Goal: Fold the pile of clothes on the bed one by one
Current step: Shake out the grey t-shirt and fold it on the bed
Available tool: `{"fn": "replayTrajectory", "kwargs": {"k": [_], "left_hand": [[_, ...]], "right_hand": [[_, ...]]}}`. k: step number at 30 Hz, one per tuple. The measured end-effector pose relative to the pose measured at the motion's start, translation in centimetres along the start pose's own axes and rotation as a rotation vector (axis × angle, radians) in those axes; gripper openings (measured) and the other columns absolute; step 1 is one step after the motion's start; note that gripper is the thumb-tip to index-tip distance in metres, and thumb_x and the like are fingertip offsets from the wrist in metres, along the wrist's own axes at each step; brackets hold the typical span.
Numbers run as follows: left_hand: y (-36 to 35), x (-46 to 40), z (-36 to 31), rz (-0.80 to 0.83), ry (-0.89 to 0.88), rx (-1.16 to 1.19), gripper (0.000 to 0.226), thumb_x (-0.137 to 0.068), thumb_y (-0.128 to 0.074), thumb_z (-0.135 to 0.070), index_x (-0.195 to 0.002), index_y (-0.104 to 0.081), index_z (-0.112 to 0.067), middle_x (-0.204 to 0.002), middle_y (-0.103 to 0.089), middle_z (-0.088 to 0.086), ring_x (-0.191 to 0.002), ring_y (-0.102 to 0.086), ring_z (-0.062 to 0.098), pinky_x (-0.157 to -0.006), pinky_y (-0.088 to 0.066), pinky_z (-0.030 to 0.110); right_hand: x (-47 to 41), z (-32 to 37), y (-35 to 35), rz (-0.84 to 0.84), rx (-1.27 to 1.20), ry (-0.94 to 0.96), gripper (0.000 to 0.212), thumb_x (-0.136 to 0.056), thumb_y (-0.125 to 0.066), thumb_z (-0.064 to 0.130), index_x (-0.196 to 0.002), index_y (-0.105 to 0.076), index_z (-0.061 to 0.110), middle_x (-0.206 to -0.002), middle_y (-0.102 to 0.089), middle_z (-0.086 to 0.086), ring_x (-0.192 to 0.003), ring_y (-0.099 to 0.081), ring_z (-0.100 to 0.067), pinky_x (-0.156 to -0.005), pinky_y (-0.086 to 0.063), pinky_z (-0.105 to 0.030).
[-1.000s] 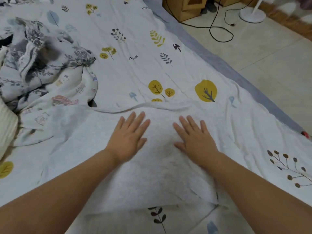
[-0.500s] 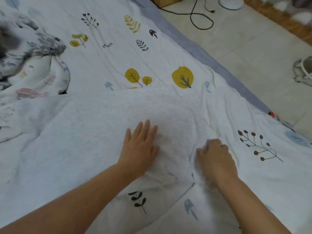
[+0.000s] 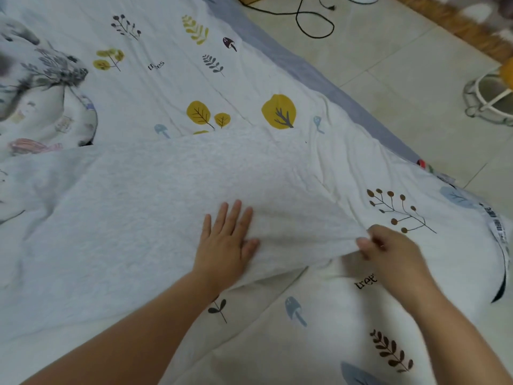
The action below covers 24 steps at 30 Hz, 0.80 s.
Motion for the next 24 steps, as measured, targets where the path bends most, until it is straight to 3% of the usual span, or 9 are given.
{"fn": "replayTrajectory", "kwargs": {"k": [3, 6, 9, 12, 14, 15, 18, 21, 24], "left_hand": [[-0.4, 0.1, -0.1, 0.014, -0.006, -0.009, 0.086, -0.057, 0.038, -0.070, -0.135, 0.028, -0.033, -0.142, 0.034, -0.011, -0.131, 0.034, 0.010, -0.106, 0.027, 0.033], [-0.5, 0.2, -0.9, 0.005, -0.020, -0.018, 0.087, -0.057, 0.038, -0.071, -0.134, 0.029, -0.030, -0.140, 0.037, -0.010, -0.132, 0.035, 0.014, -0.106, 0.024, 0.040], [-1.0, 0.7, -2.4, 0.054, -0.110, -0.038, 0.077, -0.068, 0.022, -0.072, -0.134, 0.028, -0.032, -0.141, 0.037, -0.009, -0.134, 0.034, 0.017, -0.106, 0.025, 0.042], [-1.6, 0.9, -2.7, 0.104, -0.136, -0.082, 0.075, -0.068, 0.018, -0.070, -0.132, 0.030, -0.032, -0.140, 0.039, -0.007, -0.129, 0.039, 0.016, -0.106, 0.026, 0.043], [-1.5, 1.0, -2.6, 0.116, -0.146, -0.079, 0.075, -0.069, 0.017, -0.071, -0.132, 0.030, -0.032, -0.141, 0.039, -0.008, -0.129, 0.039, 0.015, -0.106, 0.026, 0.042], [-1.3, 1.1, -2.5, 0.118, -0.159, -0.073, 0.074, -0.070, 0.016, -0.071, -0.132, 0.030, -0.032, -0.141, 0.039, -0.008, -0.129, 0.039, 0.015, -0.106, 0.026, 0.041], [-0.4, 1.4, -2.3, 0.115, -0.193, -0.062, 0.073, -0.069, 0.018, -0.069, -0.131, 0.031, -0.033, -0.138, 0.041, -0.010, -0.131, 0.037, 0.015, -0.108, 0.024, 0.037], [0.0, 1.8, -0.7, 0.100, -0.195, -0.039, 0.070, -0.075, 0.016, -0.067, -0.135, 0.027, -0.031, -0.138, 0.039, -0.010, -0.133, 0.033, 0.014, -0.113, 0.018, 0.035], [0.7, 1.8, 1.7, -0.011, -0.207, -0.106, 0.066, -0.093, 0.004, -0.054, -0.147, -0.008, -0.019, -0.154, -0.003, 0.003, -0.143, -0.006, 0.023, -0.114, -0.013, 0.047]], "right_hand": [[-0.7, -1.2, -0.5, 0.100, 0.228, -0.051, 0.030, -0.093, -0.050, 0.017, -0.064, -0.044, 0.020, -0.079, -0.053, -0.002, -0.074, -0.043, -0.022, -0.062, -0.031, -0.031], [-1.1, -0.2, -2.5, 0.104, 0.224, -0.073, 0.014, -0.097, -0.043, 0.032, -0.089, -0.048, 0.021, -0.091, -0.053, -0.001, -0.086, -0.049, -0.024, -0.071, -0.035, -0.030], [-2.4, 1.5, -3.7, -0.003, 0.067, -0.101, 0.035, -0.096, -0.040, 0.040, -0.111, -0.047, 0.009, -0.099, -0.055, -0.007, -0.100, -0.053, -0.031, -0.076, -0.035, -0.033], [-3.8, 2.0, -5.8, 0.054, 0.075, -0.164, 0.050, -0.092, -0.047, 0.047, -0.118, -0.046, 0.006, -0.116, -0.057, -0.015, -0.108, -0.053, -0.034, -0.084, -0.040, -0.037], [-4.4, 2.6, -6.8, 0.182, 0.094, -0.123, 0.048, -0.090, -0.052, 0.045, -0.111, -0.052, 0.002, -0.110, -0.058, -0.014, -0.104, -0.055, -0.032, -0.081, -0.040, -0.033], [-4.6, 3.0, -6.8, 0.216, 0.096, -0.077, 0.039, -0.090, -0.054, 0.042, -0.095, -0.056, 0.003, -0.095, -0.059, -0.012, -0.094, -0.056, -0.030, -0.075, -0.039, -0.032], [-5.4, 2.8, -4.2, 0.006, 0.110, -0.065, 0.037, -0.094, -0.049, 0.036, -0.066, -0.045, 0.011, -0.078, -0.054, -0.008, -0.080, -0.051, -0.029, -0.066, -0.033, -0.032], [-5.3, 2.0, -4.0, -0.069, 0.278, -0.146, 0.025, -0.096, -0.042, 0.029, -0.098, -0.055, 0.008, -0.108, -0.059, -0.017, -0.095, -0.053, -0.034, -0.073, -0.036, -0.033], [-5.1, 4.7, -3.9, -0.226, 0.324, -0.014, 0.036, -0.091, -0.048, 0.021, -0.125, -0.044, 0.007, -0.122, -0.050, -0.020, -0.113, -0.045, -0.038, -0.088, -0.038, -0.043]]}}
Point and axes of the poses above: each hand's wrist, its own x-axis away from the middle knuckle, its own y-axis out of the back of the hand, z = x × y, the point moved 6 cm from there along -x, towards the middle knuckle
